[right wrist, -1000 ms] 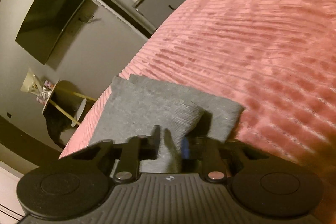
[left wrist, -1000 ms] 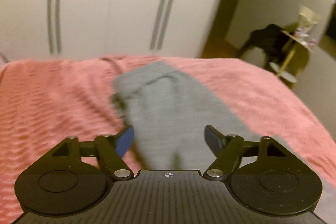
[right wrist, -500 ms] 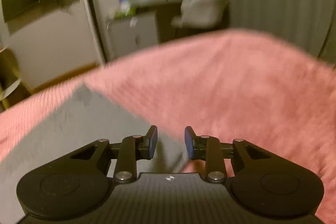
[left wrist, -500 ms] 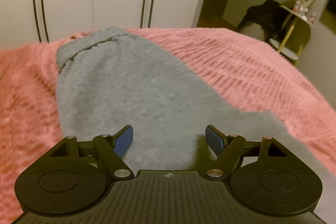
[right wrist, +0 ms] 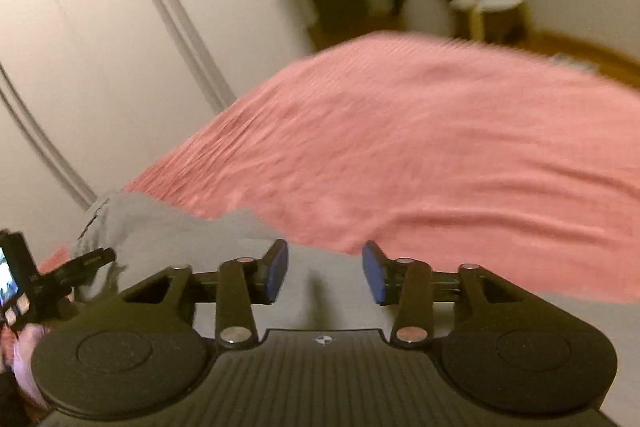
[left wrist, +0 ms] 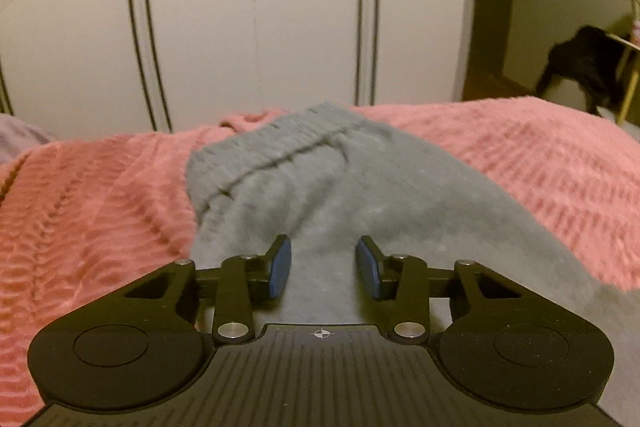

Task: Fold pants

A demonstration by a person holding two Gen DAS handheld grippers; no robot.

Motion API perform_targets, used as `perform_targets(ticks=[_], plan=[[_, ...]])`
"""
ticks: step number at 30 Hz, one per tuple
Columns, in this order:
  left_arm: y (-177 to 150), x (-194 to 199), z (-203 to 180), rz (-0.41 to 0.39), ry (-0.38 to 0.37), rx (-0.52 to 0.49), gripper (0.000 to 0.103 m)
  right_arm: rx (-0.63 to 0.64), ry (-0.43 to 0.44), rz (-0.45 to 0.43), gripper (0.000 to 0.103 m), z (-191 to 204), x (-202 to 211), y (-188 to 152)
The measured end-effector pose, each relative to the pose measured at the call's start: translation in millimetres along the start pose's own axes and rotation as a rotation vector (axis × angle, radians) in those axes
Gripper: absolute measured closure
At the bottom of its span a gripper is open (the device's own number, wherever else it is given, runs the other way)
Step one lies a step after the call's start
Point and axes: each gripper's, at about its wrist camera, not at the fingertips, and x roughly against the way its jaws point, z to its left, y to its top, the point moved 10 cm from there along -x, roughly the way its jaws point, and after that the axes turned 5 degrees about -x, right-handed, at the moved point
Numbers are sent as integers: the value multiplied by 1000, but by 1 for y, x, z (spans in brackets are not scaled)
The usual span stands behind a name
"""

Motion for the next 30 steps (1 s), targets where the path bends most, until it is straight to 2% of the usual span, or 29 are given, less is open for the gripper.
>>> perform_targets(ticks=[2, 3, 7, 8, 9, 11, 12, 14, 17, 19, 22, 24, 25, 26, 27, 28, 29, 30], plan=[[1, -7, 4, 11, -10, 17, 64, -3, 36, 44, 39, 13, -28, 8], [2, -9, 5, 14, -18, 25, 64, -7, 44, 65, 37, 17, -42, 11], [3, -8, 10, 5, -30, 35, 64, -89, 137, 183, 38, 27, -71, 5], [4, -7, 9, 0, -41, 42, 63, -93, 172, 196, 50, 31, -72, 3], [4, -5, 9, -9, -52, 54, 62, -70, 187, 192, 73, 36, -71, 1], [7, 3, 10, -36, -70, 85, 60, 3, 195, 167, 93, 49, -63, -5], [11, 9, 10, -64, -99, 113, 57, 29, 198, 162, 94, 53, -60, -7], [19, 21, 3, -119, -185, 130, 49, 78, 195, 156, 99, 62, -47, -16], [22, 32, -14, -128, -346, 129, 47, 122, 210, 141, 102, 73, -31, -33], [17, 36, -31, -68, -495, 117, 47, 139, 204, 145, 103, 78, -21, -46], [4, 42, -61, 51, -736, 111, 47, 180, 117, 150, 103, 73, -23, -67], [-8, 45, -86, 145, -897, 115, 37, 173, 73, 142, 102, 65, -24, -68], [-16, 43, -96, 207, -928, 92, 33, 160, 70, 126, 102, 62, -21, -63], [-28, 37, -105, 284, -923, 59, 41, 146, 65, 80, 100, 60, -12, -51], [-38, 30, -108, 335, -879, 30, 60, 144, 50, 36, 92, 57, -5, -39], [-44, 23, -106, 355, -821, 0, 72, 155, 28, -9, 82, 55, 2, -27], [-44, 18, -102, 357, -790, 2, 85, 183, 4, -44, 56, 53, 8, -16], [-43, 15, -99, 378, -794, 39, 86, 221, 6, -40, 34, 52, 8, -10]])
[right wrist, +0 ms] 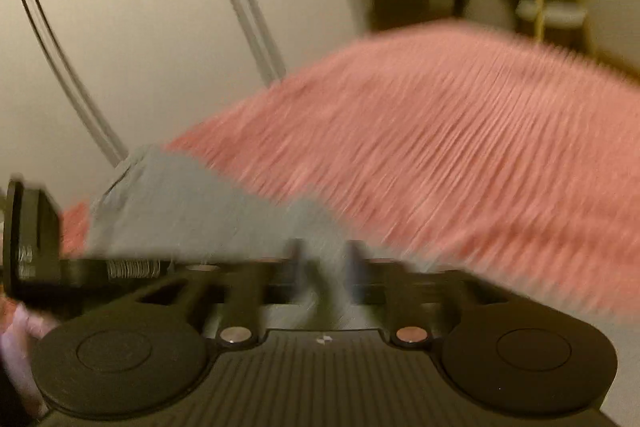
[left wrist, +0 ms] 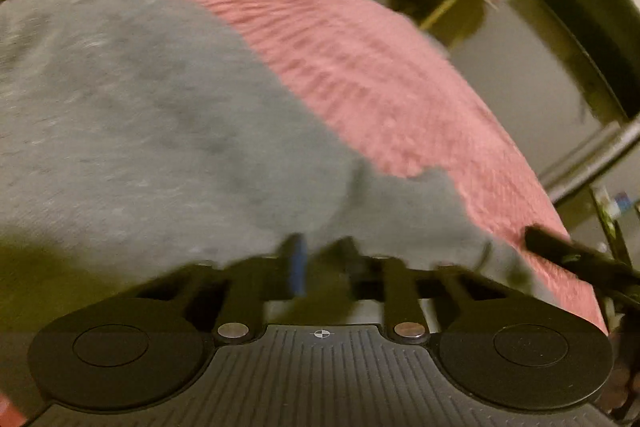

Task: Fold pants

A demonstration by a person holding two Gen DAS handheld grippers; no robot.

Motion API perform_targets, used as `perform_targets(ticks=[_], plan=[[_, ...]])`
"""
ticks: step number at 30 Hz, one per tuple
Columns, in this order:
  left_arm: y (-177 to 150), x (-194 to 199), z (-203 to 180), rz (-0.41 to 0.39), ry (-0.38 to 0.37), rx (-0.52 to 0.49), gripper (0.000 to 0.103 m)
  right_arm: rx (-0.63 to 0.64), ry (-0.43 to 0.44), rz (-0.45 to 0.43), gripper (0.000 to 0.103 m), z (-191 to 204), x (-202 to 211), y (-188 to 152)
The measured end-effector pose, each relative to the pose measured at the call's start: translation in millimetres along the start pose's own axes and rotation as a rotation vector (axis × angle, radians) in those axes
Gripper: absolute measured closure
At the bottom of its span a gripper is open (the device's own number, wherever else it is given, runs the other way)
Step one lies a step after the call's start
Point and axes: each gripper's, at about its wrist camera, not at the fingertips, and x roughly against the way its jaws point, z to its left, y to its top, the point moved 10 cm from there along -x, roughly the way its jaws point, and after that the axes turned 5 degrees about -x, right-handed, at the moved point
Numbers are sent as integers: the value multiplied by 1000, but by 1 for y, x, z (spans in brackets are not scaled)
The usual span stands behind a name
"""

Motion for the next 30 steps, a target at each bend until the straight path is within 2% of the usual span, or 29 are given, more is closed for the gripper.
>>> perform_targets(ticks=[1, 2, 4, 6, 7, 8, 9, 10, 11, 13, 16, 18, 19, 21, 22, 23, 26, 28, 29, 30], plan=[[1, -1, 4, 4, -23, 49, 86, 30, 25, 50, 29, -1, -7, -1], [3, -1, 10, 7, -29, 74, 88, 39, 24, 96, 29, -5, -16, -4], [2, -4, 7, 6, -1, 27, 95, 62, 8, 150, 34, -10, -32, -10], [5, -4, 3, -1, 16, -17, 95, 88, 19, 182, 61, -7, -42, -16], [7, -6, 0, -5, 14, -25, 95, 107, 20, 186, 68, -4, -46, -19], [7, -6, -2, -7, 6, -24, 93, 141, 12, 183, 85, -1, -48, -22], [7, -5, -5, -6, -6, -14, 88, 173, -1, 174, 94, 3, -49, -23], [5, -3, -5, -7, -28, -1, 83, 190, -12, 156, 94, 7, -46, -24], [6, 0, -8, -10, -51, 4, 70, 207, -21, 141, 96, 11, -40, -28], [4, 10, -19, -15, -110, -8, 54, 244, -27, 91, 96, 22, -27, -31], [6, 21, -41, -28, -206, -43, 45, 363, -55, 34, 96, 45, -4, -56], [4, 22, -51, -19, -254, -42, 32, 432, -66, 40, 96, 58, -2, -76], [0, 20, -56, 6, -279, -47, 32, 478, -85, 42, 96, 63, -2, -85], [-11, 18, -63, 57, -275, -82, 29, 575, -126, 35, 96, 72, -7, -100], [-15, 17, -66, 74, -252, -109, 28, 578, -133, 33, 95, 73, -8, -102], [-19, 14, -67, 85, -221, -135, 30, 565, -131, 31, 94, 73, -8, -103], [-29, 0, -59, 121, -114, -181, 53, 521, -94, 54, 89, 68, -7, -98], [-29, -2, -55, 126, -153, -133, 61, 434, -55, 65, 88, 63, -4, -89], [-28, -2, -54, 130, -172, -107, 68, 345, -24, 66, 88, 57, -1, -80], [-28, -2, -50, 132, -177, -97, 69, 223, 23, 63, 88, 49, 2, -68]])
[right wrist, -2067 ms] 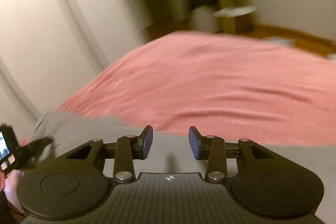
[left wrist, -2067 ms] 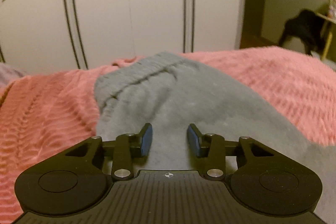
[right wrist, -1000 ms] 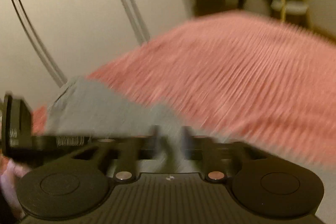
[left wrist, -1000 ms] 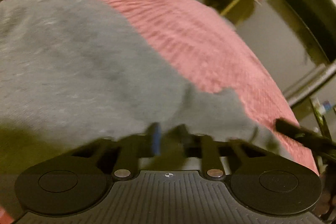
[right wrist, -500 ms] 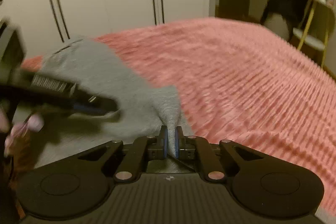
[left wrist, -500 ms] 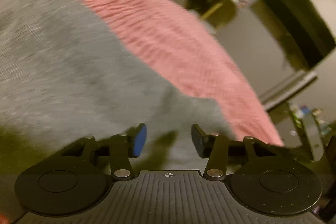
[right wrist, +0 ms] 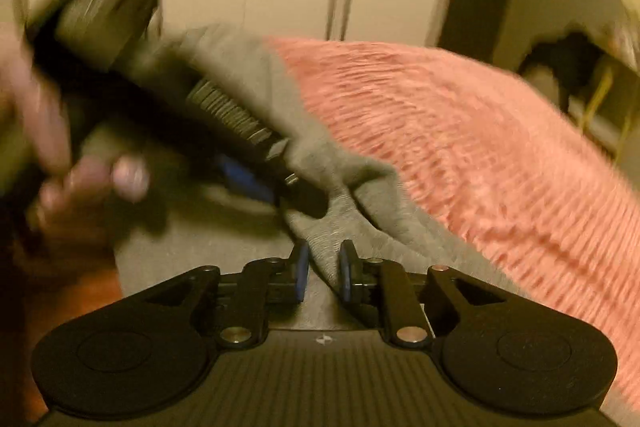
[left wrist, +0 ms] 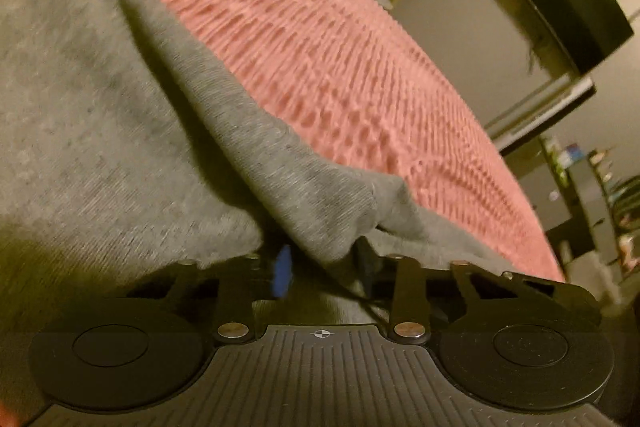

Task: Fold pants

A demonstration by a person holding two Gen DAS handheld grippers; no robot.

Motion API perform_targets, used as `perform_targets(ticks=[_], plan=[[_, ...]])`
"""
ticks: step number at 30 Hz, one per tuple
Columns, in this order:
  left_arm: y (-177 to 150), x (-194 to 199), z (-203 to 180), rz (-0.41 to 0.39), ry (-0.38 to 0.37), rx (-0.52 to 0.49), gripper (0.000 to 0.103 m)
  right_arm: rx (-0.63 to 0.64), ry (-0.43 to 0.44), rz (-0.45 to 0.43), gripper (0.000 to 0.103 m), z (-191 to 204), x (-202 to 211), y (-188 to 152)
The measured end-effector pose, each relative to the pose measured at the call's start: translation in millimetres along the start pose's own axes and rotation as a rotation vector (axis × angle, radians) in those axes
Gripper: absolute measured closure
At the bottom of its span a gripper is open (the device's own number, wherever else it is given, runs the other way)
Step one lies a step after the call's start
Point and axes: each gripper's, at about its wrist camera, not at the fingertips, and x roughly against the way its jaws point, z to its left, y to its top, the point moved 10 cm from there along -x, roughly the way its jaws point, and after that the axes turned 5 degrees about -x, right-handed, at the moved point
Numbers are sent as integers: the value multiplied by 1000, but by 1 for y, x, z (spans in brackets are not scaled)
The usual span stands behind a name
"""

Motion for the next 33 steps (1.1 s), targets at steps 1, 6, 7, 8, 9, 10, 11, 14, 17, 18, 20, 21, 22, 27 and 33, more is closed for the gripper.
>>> perform_targets(ticks=[1, 6, 7, 8, 9, 10, 11, 14, 17, 18, 20, 21, 22, 27, 33], plan=[[0, -2, 2, 3, -3, 1, 69, -133, 56, -11, 88, -11, 4, 10], [-5, 1, -2, 1, 6, -36, 69, -525, 213, 53, 85, -41, -13, 36], [-5, 1, -2, 0, 8, -41, 69, -565, 222, 79, 85, -42, -20, 38], [-6, 2, -3, 1, 7, -41, 69, -609, 218, 102, 82, -45, -29, 40], [-6, 2, -2, 2, 5, -37, 69, -645, 203, 130, 75, -44, -34, 37], [-5, 1, -2, 3, 2, -35, 69, -684, 194, 164, 71, -43, -40, 32], [-6, 2, -1, 5, 2, -33, 69, -735, 217, 202, 69, -46, -50, 29], [-6, 3, 0, 6, 9, -41, 70, -854, 288, 200, 71, -50, -64, 28], [-6, 4, 0, 6, 7, -43, 70, -814, 260, 183, 89, -49, -65, 29], [-6, 4, 1, 7, 7, -40, 70, -778, 233, 172, 94, -48, -66, 30], [-6, 5, 2, 7, 4, -38, 69, -692, 168, 121, 98, -48, -61, 39], [-6, 5, 2, 8, 4, -38, 69, -655, 137, 78, 100, -51, -57, 48], [-6, 5, 2, 7, 4, -39, 68, -620, 106, 35, 100, -55, -52, 58], [-8, 2, 11, 12, 116, -87, 97, -472, -65, -27, 100, -74, -63, 74], [-8, 4, 15, 15, 98, -57, 96, -515, -60, -10, 91, -75, -65, 59]])
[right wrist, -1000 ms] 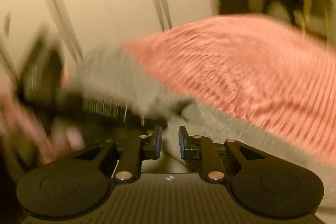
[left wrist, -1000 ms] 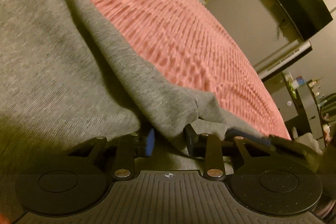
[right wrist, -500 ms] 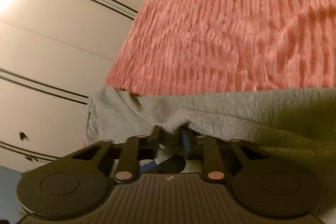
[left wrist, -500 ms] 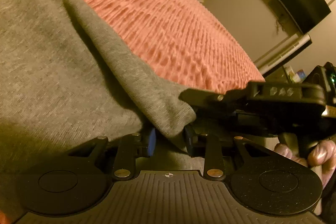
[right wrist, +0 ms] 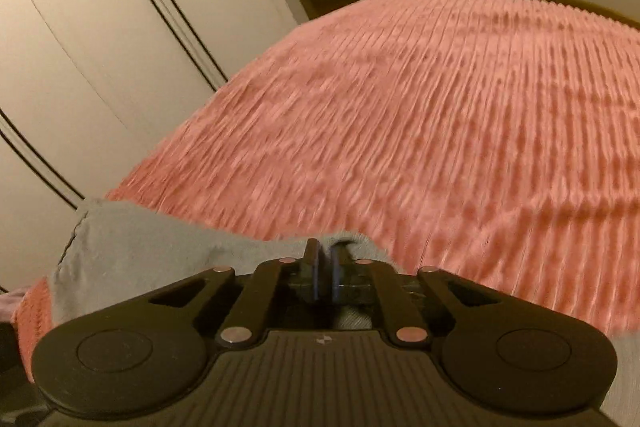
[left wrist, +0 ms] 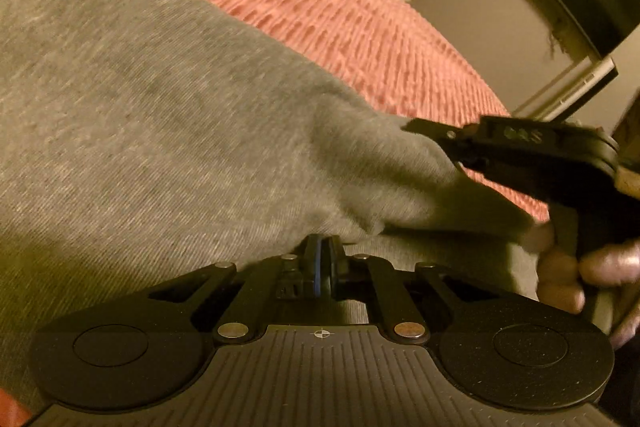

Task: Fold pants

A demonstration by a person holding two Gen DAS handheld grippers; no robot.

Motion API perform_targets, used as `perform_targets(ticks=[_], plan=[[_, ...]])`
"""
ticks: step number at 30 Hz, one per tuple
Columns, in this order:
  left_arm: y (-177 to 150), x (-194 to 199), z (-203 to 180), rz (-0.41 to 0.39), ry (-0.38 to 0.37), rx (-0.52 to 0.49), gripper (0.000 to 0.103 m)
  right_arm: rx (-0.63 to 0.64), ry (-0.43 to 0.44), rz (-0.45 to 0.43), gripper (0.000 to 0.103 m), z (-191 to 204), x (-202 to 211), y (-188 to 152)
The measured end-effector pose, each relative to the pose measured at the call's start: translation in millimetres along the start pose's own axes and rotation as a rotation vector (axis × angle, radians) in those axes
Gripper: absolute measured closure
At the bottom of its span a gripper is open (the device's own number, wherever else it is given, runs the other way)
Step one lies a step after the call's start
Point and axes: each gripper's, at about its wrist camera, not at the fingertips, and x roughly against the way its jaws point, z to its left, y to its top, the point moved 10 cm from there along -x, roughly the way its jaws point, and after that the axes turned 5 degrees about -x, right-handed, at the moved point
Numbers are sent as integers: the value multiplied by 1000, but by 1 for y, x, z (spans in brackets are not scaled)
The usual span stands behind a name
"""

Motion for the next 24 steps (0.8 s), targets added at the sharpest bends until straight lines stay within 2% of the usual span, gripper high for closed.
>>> perform_targets(ticks=[2, 8, 10, 11, 12, 14, 16, 18, 20, 21, 22, 23, 24], plan=[[0, 0, 0, 2, 2, -3, 96, 3, 17, 23, 77, -3, 6, -9], [2, -4, -1, 4, 8, -4, 96, 23, 24, 70, 77, -4, -1, -21], [1, -3, -1, 4, 6, -1, 96, 49, 27, 76, 82, 1, -9, -21], [1, -3, -1, 4, 5, 1, 96, 66, 31, 80, 95, 4, -13, -22], [2, -3, -1, 2, 5, 3, 96, 91, 24, 75, 96, 8, -15, -22], [6, 3, 2, -33, 29, 6, 94, 195, -40, 11, 98, 15, -12, -15], [13, 11, 11, -89, 103, -4, 94, 231, -120, -65, 98, 13, -10, 0], [16, 13, 19, -115, 147, 2, 95, 290, -205, -96, 100, 9, -18, 8], [19, 16, 24, -140, 172, 22, 92, 375, -390, -189, 100, 0, -17, 16], [22, 21, 27, -169, 229, 3, 88, 323, -376, -208, 99, -6, -12, 20], [25, 25, 30, -194, 269, -16, 87, 209, -322, -206, 98, -13, -4, 22], [27, 29, 33, -217, 299, -21, 83, 138, -273, -213, 98, -16, 5, 23], [28, 31, 35, -230, 306, -13, 72, 93, -216, -223, 98, -17, 17, 22]])
